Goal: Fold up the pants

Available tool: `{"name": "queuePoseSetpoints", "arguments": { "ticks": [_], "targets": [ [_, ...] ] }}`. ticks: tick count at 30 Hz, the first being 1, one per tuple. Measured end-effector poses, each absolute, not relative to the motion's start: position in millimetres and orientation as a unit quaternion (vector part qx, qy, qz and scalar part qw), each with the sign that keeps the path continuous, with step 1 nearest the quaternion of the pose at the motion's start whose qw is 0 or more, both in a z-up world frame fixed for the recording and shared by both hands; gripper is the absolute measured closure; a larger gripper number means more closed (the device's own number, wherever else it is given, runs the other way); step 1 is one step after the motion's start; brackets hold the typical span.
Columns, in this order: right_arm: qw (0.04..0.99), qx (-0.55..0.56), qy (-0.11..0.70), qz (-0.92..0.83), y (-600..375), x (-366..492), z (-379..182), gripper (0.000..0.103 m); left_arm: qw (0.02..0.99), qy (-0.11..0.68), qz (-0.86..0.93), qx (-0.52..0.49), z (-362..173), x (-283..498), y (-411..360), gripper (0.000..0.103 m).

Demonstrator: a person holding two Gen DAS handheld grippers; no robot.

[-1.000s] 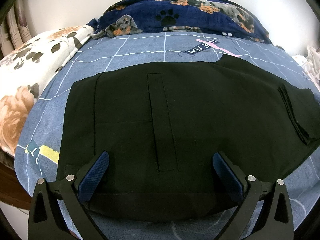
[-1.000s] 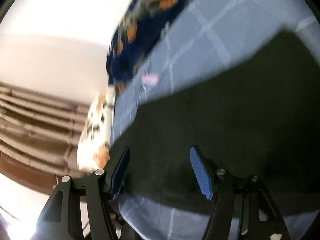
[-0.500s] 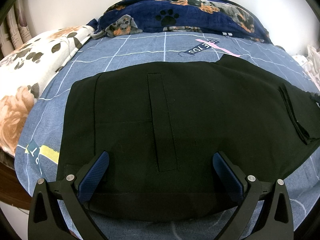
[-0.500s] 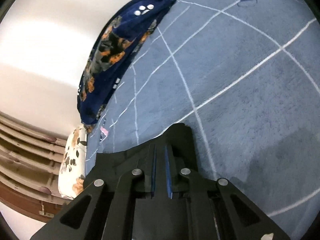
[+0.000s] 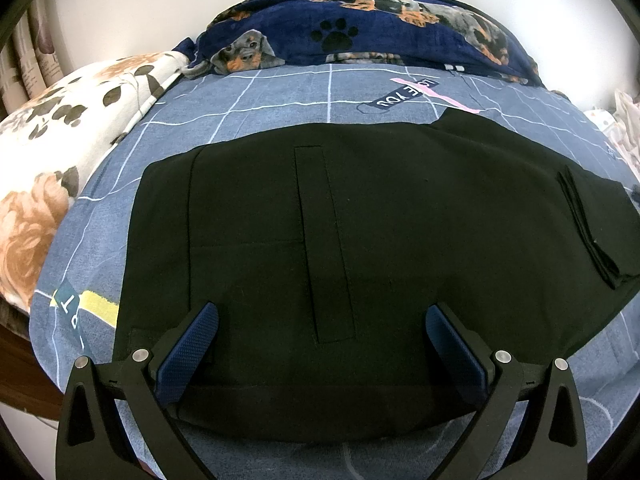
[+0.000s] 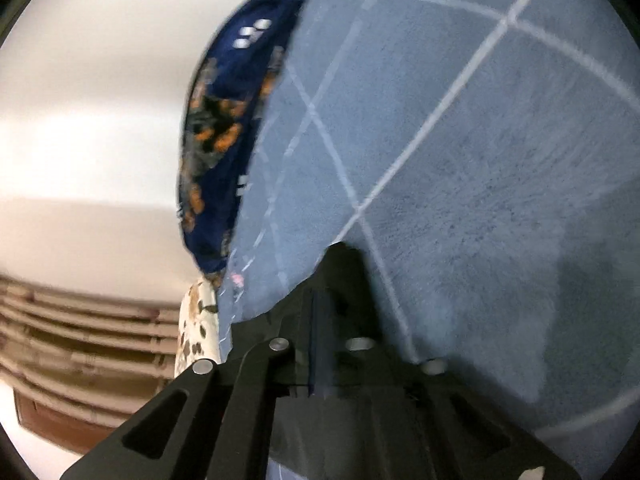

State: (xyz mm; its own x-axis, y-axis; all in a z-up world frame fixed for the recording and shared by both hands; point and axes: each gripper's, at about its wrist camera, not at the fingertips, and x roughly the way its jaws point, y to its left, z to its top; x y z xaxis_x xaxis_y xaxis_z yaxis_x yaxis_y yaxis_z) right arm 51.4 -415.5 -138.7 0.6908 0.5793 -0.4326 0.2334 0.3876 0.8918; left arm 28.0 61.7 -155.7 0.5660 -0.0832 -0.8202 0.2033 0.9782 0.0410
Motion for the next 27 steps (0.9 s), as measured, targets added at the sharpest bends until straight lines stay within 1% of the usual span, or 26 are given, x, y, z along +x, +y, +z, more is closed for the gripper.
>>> {"name": "queuePoseSetpoints", "arguments": {
  "ticks": [5, 10, 11, 12, 15, 24, 25, 27],
  "targets": [
    [0.758, 0.497, 0.377, 0.191, -402.0, 10.5, -117.6, 0.094, 0.883, 0.459, -0.081, 0.066, -155.5, 27.7, 61.1, 0.000],
    [0.763, 0.445, 0.420, 0.207, -375.8, -18.1, -130.9, 0.094, 0.882, 0.459, -0.081, 0.066, -155.8, 27.8, 61.5, 0.000],
    [0.762, 0.445, 0.427, 0.197, -375.7, -19.9, -137.8, 0.095, 0.882, 0.459, -0.081, 0.066, -155.5, 27.8, 61.3, 0.000],
    [0.755, 0.457, 0.432, 0.185, -378.7, -22.0, -148.4, 0.103, 0.882, 0.459, -0.081, 0.066, -155.7, 27.8, 61.5, 0.000],
    [0.740, 0.488, 0.423, 0.186, -385.8, -25.2, -162.8, 0.103, 0.882, 0.459, -0.081, 0.066, -155.7, 27.9, 61.5, 0.000],
    [0.764, 0.432, 0.455, 0.153, -374.6, -15.9, -142.4, 0.103, 0.882, 0.459, -0.082, 0.067, -155.7, 27.9, 61.0, 0.000],
    [0.772, 0.410, 0.462, 0.146, -369.6, -13.5, -134.2, 0.101, 0.882, 0.459, -0.081, 0.066, -155.6, 27.8, 60.6, 0.000],
    [0.785, 0.380, 0.467, 0.144, -362.0, -12.0, -119.3, 0.093, 0.882, 0.459, -0.081, 0.067, -155.6, 27.8, 60.5, 0.000]
  ]
}}
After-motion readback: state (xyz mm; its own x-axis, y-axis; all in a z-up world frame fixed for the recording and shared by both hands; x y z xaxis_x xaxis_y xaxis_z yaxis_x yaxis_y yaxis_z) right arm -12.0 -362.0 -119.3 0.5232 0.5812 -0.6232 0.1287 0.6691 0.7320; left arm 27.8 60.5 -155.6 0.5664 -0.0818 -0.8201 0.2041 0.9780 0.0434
